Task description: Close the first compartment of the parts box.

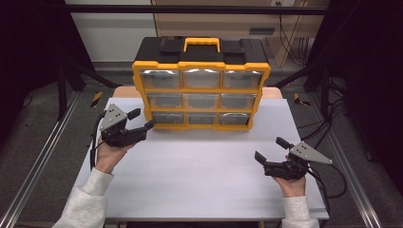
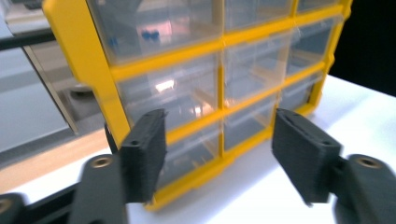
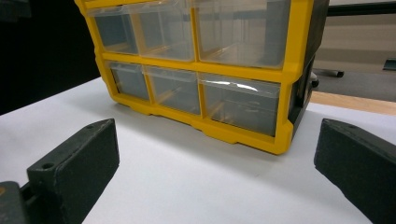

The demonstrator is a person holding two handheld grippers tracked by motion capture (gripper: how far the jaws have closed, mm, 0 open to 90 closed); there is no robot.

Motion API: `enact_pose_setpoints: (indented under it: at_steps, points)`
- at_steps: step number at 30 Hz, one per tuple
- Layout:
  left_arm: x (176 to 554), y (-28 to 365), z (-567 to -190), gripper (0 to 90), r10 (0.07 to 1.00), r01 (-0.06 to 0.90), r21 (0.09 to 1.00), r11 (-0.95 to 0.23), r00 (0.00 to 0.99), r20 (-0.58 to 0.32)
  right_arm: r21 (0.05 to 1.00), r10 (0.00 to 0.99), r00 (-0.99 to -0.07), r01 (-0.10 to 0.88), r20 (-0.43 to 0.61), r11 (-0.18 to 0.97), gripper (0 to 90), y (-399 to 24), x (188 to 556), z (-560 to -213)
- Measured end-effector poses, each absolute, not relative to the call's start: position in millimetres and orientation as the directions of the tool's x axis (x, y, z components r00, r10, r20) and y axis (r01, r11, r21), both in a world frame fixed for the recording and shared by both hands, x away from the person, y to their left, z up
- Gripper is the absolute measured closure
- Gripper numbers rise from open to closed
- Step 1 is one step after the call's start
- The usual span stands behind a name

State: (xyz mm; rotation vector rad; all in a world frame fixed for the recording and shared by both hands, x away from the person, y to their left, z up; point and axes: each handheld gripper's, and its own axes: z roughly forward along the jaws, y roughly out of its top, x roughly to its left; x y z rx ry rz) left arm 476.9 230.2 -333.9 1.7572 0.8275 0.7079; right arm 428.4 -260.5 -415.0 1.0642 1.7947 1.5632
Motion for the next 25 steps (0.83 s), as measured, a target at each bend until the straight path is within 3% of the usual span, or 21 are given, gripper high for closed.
enact_pose_setpoints:
  at_steps: [10, 25]
  points:
    - [457.1, 244.6, -363.9, 13.8, 0.798, 0.239, 0.945, -0.225, 0.601, 0.038, 0.975, 0.829, -0.550, 0.221, 0.102, 0.027, 0.5, -260.2, 428.3, -415.5]
    - [447.6, 261.6, -389.3, 8.0, 0.806, 0.249, 0.951, -0.185, 0.591, 0.002, 0.974, 0.831, -0.545, 0.227, 0.111, 0.019, 0.5, -260.3, 427.0, -414.6]
